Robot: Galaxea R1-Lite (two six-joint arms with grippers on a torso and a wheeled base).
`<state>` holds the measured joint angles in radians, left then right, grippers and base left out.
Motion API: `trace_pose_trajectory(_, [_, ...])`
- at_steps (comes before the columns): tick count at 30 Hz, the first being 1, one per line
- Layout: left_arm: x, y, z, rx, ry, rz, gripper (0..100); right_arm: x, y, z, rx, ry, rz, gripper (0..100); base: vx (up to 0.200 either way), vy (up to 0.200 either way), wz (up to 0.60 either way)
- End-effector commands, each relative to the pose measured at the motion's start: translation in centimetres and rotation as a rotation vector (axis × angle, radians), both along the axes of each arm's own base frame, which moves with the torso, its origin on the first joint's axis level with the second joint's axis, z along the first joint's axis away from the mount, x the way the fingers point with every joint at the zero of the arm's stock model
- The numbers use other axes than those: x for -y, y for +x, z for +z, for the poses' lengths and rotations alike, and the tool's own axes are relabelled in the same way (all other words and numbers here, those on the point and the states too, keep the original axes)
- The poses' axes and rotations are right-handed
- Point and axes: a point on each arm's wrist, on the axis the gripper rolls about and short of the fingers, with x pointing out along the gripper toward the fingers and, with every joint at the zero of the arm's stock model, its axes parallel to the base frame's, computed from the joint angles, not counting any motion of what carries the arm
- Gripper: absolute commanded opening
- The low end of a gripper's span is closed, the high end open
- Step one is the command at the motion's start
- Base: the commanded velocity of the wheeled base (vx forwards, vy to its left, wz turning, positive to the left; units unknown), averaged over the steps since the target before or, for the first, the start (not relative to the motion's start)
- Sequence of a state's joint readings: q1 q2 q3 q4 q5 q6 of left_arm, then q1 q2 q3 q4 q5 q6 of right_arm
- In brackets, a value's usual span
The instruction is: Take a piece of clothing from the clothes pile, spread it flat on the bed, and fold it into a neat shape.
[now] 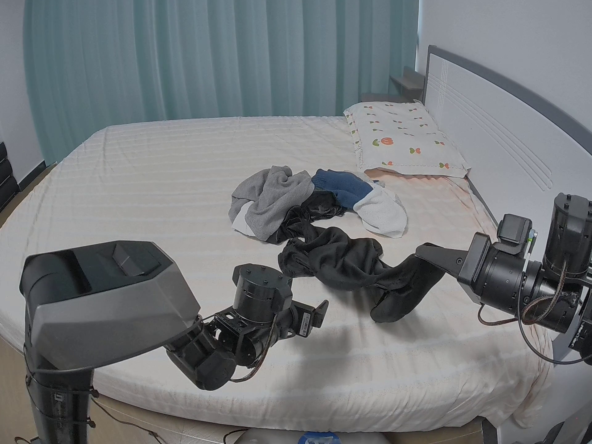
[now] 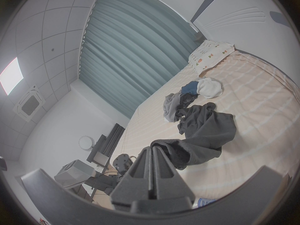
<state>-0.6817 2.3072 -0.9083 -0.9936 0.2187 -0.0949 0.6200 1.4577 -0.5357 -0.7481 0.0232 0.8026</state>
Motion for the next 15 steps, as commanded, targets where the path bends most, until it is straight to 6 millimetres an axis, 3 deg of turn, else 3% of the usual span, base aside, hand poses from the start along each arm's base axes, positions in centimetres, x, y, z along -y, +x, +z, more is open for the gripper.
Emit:
trace_pose_trajectory(1, [0.6,0.7,-0.9,-0.003,-0.002,-0.012,100,-0.4,-0.3,0.2,0.010,0.003,0.012,0,0.000,0.000,0.00])
trace_pose_trajectory(9, [2.0,3.1,-2.2,0.020,-0.086,-0.024,100,0.1,-1.2,3.2,0.113,0.060,0.014,0,0.000,0.000,0.00])
trace_pose_trajectory(15, [2.9,7.1,-3.0,0.074,-0.218,0.106,100,1.3,-3.1,4.6,0.187,0.067,0.035,0,0.000,0.000,0.00])
